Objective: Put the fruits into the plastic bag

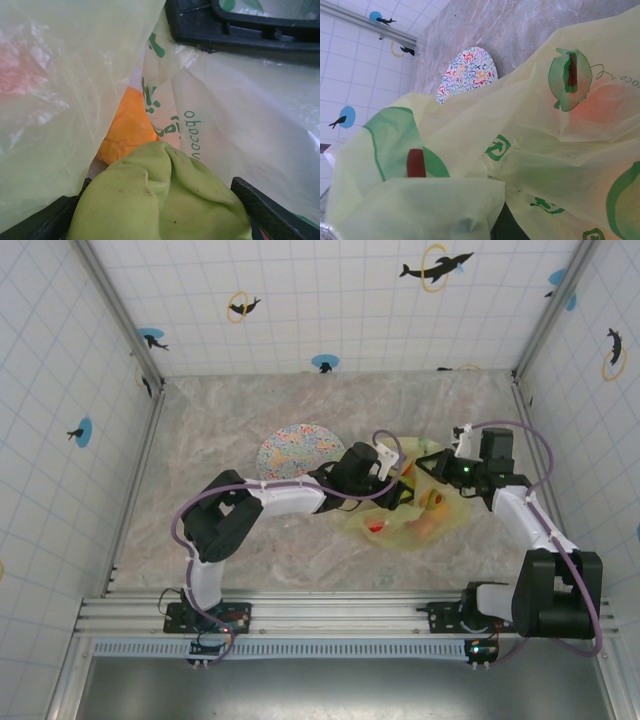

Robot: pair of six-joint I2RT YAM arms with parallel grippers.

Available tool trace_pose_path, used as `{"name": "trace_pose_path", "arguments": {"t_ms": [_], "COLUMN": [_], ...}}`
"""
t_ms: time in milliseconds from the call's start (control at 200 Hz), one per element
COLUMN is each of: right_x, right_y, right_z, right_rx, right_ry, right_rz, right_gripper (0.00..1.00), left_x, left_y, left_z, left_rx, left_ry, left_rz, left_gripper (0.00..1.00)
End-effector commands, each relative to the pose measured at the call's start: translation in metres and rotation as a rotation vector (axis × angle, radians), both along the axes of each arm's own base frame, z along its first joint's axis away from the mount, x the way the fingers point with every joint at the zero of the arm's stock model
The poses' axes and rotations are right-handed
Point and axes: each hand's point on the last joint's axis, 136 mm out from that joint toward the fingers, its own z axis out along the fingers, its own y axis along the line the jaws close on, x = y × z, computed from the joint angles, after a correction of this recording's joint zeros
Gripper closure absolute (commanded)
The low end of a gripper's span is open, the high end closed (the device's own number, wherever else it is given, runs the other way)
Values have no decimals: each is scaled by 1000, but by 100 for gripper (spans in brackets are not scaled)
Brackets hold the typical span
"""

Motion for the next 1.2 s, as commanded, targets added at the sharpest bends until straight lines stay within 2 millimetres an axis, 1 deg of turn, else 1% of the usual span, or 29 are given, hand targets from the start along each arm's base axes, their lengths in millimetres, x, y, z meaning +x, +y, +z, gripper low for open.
{"name": "trace_pose_path", "arguments": {"t_ms": [0, 195, 290, 405, 555, 761, 836, 886, 1041, 1111, 1196], "right_x": [-2, -2, -2, -3, -3, -3, -3, -3, -3, -3, -3], "right_y": [2, 2, 2, 2, 2, 2, 2, 2, 2, 2, 1], "right_z": [-2, -3, -3, -5, -6, -5, -5, -4, -5, -6, -6], "right_rx": [8, 6, 6, 6, 5, 6, 6, 6, 3, 3, 3], "right_ry": [-17, -16, -16, -10, -10, -11, -13, -13, -11, -8, -7], "right_rz": [12, 10, 9, 9, 9, 12, 12, 12, 10, 10, 10], "right_gripper": [100, 100, 100, 100, 100, 100, 100, 100, 100, 100, 100], "left_x": [1, 4, 4, 4, 4, 5, 6, 6, 9, 13, 17], "left_y": [-7, -3, -2, -2, 1, 12, 19, 23, 42, 56, 77], "left_z": [5, -5, -5, 1, 14, 33, 42, 49, 65, 70, 70], "left_rx": [-5, 37, 40, 34, 25, 31, 32, 41, 50, 58, 80], "left_ry": [-31, -44, -47, -54, -81, -135, -154, -201, -263, -284, -308], "left_rz": [-11, 1, 3, 2, 4, 23, 39, 29, 56, 81, 118], "left_gripper": [28, 26, 25, 24, 23, 22, 21, 21, 20, 20, 21]}}
